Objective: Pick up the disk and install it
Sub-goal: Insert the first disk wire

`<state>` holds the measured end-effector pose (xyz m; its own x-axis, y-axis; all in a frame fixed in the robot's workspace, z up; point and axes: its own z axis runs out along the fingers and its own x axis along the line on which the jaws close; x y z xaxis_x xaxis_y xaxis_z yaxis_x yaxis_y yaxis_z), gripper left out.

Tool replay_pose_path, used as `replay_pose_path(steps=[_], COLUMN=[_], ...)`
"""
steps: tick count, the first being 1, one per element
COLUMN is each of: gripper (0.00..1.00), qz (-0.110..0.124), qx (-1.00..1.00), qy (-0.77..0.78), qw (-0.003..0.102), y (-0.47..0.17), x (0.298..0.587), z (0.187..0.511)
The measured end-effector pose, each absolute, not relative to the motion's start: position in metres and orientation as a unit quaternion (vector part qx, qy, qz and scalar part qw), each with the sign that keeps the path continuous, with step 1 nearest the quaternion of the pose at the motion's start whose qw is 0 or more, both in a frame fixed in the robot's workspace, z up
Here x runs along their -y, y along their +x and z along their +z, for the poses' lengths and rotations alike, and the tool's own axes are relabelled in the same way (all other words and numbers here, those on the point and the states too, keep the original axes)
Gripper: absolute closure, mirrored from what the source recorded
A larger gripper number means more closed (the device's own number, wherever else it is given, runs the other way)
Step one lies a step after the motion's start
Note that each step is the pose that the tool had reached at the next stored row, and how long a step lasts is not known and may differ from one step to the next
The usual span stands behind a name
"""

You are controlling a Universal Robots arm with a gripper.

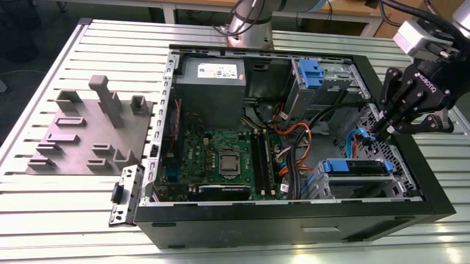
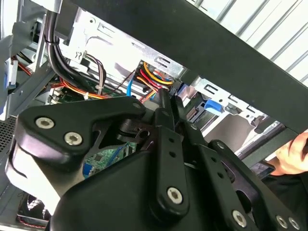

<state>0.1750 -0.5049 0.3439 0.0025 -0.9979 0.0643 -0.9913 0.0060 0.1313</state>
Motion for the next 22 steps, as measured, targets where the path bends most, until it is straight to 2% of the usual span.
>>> replay_pose_path(steps=[17, 22], gripper=[0.84, 0.84], qz=[-0.013, -0.005], qx=[0.704, 0.703], qy=[0.708, 0.709], qw=[0.059, 0.052], y=[0.158, 0.155], x=[0.519, 0.522], z=[0.343, 0.342])
